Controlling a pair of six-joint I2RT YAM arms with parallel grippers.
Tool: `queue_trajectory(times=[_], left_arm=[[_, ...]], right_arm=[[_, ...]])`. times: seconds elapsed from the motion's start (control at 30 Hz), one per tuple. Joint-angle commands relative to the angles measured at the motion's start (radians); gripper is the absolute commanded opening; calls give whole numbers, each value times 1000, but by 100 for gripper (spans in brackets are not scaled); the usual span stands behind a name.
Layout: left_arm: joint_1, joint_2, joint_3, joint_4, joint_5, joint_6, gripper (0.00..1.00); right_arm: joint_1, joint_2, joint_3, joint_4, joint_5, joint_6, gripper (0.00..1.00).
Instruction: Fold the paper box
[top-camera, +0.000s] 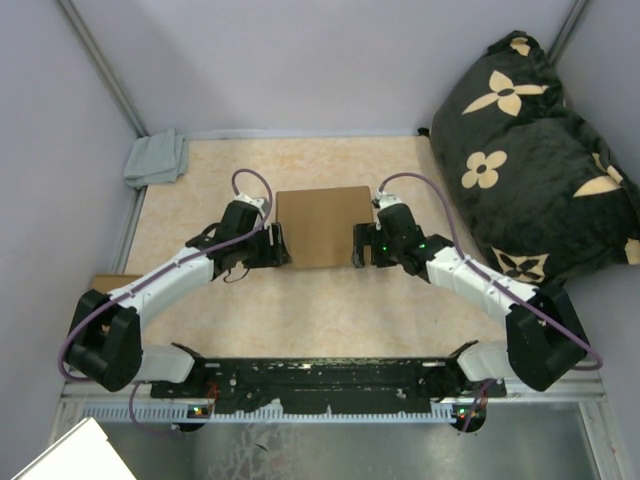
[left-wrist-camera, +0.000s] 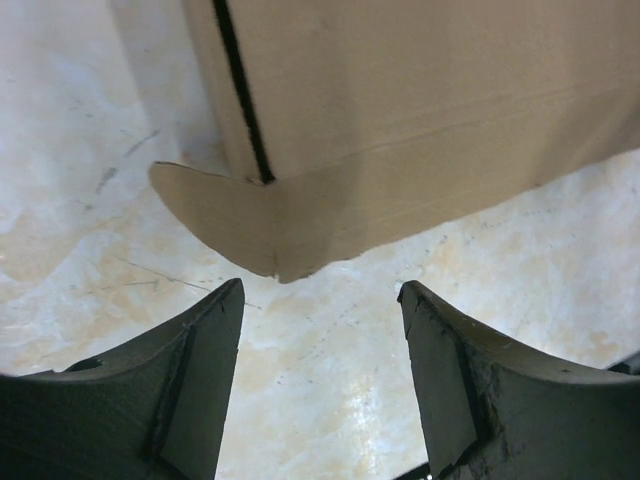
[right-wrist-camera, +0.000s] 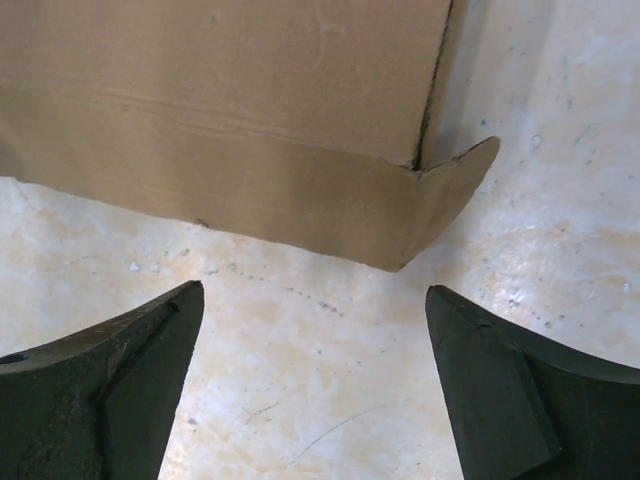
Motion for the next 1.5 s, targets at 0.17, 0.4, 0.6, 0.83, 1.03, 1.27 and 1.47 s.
queue_trajectory(times=[0.17,0.4,0.6,0.83,1.03,1.27,1.47], left_arm=[[-5,5,-56,164,-61,-9,72],[-5,34,-68,200,-75,-9,72],[-6,65,-77,216,-87,-1,71],[-7,96,-81,237,-51,3,68],[-6,64,-78,240,28,0,64],[-7,31,-34,134,25,-1,59],[-7,37,13,37,34,-8,58]], right_arm=[[11,80,24,172,106,-54,96],[11,128,14,236,77,-68,96],[11,146,1,249,67,-68,96],[11,149,-9,255,15,-70,94],[11,118,-15,239,-67,-64,90],[11,87,13,152,-63,-49,89],[11,96,70,46,-47,-34,87]])
